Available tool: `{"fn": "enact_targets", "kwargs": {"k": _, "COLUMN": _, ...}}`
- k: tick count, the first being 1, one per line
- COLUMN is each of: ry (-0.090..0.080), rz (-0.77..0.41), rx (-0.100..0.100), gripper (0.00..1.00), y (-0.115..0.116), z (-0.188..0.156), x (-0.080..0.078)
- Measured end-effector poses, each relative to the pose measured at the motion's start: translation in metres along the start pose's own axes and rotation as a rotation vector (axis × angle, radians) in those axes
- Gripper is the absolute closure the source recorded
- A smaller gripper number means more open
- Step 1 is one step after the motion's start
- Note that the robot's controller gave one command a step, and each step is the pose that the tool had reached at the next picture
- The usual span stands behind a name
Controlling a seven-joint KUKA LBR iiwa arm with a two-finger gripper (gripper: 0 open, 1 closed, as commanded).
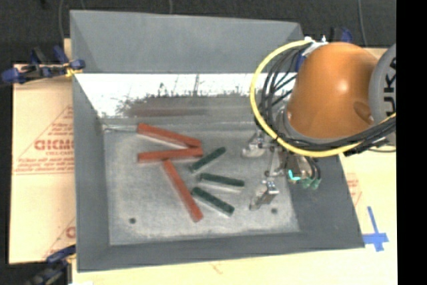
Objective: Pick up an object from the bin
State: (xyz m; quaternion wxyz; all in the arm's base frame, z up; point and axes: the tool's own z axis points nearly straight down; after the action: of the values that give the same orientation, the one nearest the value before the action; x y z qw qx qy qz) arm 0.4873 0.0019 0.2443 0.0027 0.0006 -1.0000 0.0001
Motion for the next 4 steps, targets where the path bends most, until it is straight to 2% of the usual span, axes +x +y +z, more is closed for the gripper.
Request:
{"fn": "enact_targets", "kwargs": {"k": 1, "ry": -0.009, "rz": 0.000, "rx": 0.000, "gripper": 0.00, "y": 0.000, "z": -0.004, "x": -0.002}}
{"fn": "enact_targets", "kwargs": {"k": 2, "ry": -0.019, "rz": 0.008, "rx": -0.001, "gripper": 0.00, "y": 0.010, "z": 0.036, "x": -0.013}}
{"fn": "enact_targets", "kwargs": {"k": 3, "ry": -0.013, "rz": 0.047, "rx": -0.002, "gripper": 0.00, "y": 0.015, "z": 0.106, "x": -0.010}}
{"fn": "enact_targets", "kwargs": {"k": 4, "ry": -0.004, "rz": 0.083, "rx": -0.004, "gripper": 1.00, "y": 0.002, "z": 0.166, "x": 0.000}}
